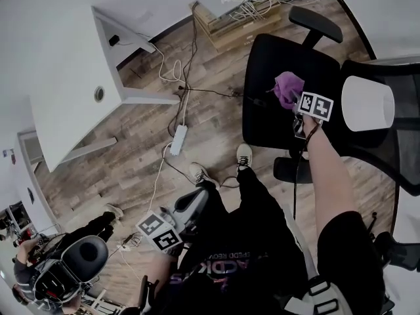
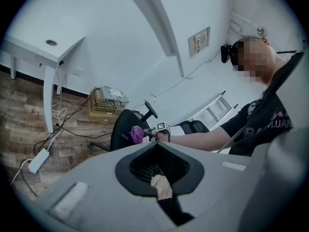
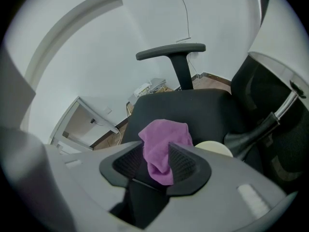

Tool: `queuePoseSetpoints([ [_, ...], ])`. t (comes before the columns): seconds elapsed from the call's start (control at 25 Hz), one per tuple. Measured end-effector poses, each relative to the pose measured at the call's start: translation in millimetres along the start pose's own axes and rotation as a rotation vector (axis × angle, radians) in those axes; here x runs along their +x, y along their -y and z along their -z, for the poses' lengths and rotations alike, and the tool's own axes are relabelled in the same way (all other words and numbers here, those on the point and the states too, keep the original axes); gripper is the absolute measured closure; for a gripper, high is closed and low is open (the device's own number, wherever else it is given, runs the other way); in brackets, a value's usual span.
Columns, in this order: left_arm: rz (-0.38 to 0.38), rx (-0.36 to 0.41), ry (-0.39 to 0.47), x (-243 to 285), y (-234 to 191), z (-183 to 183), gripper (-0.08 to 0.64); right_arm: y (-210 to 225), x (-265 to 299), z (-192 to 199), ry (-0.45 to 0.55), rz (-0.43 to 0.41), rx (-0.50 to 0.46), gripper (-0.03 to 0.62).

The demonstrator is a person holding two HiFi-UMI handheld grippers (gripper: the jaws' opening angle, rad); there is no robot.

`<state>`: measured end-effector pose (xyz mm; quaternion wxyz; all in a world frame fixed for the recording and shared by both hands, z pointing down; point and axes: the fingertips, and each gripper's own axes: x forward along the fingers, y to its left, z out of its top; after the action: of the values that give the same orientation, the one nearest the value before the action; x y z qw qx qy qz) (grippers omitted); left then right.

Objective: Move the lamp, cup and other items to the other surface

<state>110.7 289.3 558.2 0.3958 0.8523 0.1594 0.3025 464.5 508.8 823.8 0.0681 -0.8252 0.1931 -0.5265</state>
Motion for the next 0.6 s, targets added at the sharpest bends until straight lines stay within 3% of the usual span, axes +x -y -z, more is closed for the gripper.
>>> queuePoseSetpoints([
  [0.12, 0.011, 0.005, 0.015, -4, 0, -3, 0.560, 5, -15, -3, 0.019, 0.018, -0.018, 0.492],
  [0.16, 0.016, 0.008, 0.020, -6, 0, -5, 0.560, 6, -21, -5, 0.023, 0.023, -0.034, 0.567],
  [0.2, 0.022, 0.013, 0.026, -8, -1, -7, 0.560, 6, -28, -7, 0.025, 0.022, -0.055, 0.589],
  [0.4, 0.063, 0.043, 0.051, -21, -2, -18, 0.560, -10, -75, -24, 0.092, -0.031, -0.087, 0.589],
  [0.6, 0.104, 0.082, 0.075, -51, -2, -33, 0.560, -77, -151, -51, 0.241, -0.194, -0.100, 0.589],
])
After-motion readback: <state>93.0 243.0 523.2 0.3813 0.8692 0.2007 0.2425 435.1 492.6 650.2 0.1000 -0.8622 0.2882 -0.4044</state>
